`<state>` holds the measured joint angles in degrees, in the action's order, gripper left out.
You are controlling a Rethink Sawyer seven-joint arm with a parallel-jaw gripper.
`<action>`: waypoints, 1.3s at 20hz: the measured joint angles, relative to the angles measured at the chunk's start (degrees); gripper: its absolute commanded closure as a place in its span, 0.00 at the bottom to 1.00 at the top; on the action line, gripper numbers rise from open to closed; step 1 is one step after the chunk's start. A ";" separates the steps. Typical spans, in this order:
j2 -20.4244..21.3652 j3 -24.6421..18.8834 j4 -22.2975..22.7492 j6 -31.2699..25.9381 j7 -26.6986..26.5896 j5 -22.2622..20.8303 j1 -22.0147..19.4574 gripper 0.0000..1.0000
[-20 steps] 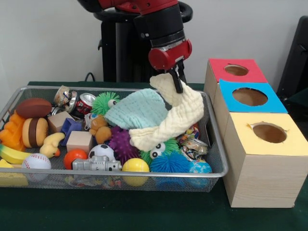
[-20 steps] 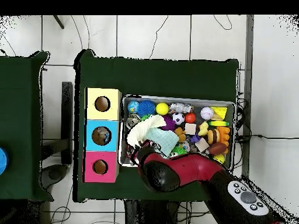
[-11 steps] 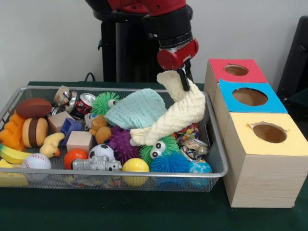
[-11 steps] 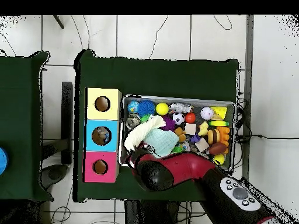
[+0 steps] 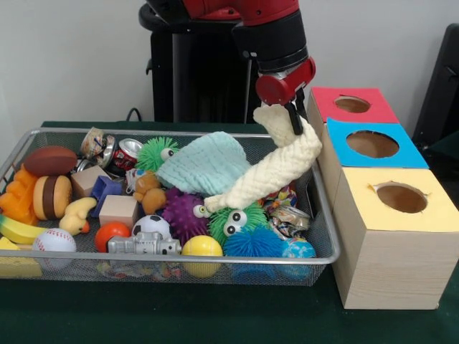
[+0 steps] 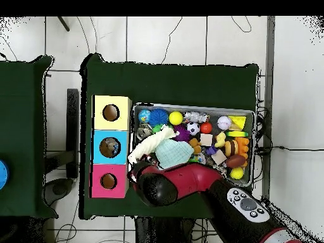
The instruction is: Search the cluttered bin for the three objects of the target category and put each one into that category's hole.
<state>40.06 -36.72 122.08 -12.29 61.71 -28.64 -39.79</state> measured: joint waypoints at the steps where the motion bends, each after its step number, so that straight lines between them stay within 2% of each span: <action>1: 0.04 0.00 -0.05 0.00 0.00 0.22 0.02 1.00; 17: 0.51 0.12 -4.16 -0.07 0.00 0.78 3.82 1.00; 26: 0.43 0.47 -7.42 -2.24 0.00 0.69 4.69 1.00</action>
<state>40.49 -36.25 114.65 -14.53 61.71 -27.95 -35.11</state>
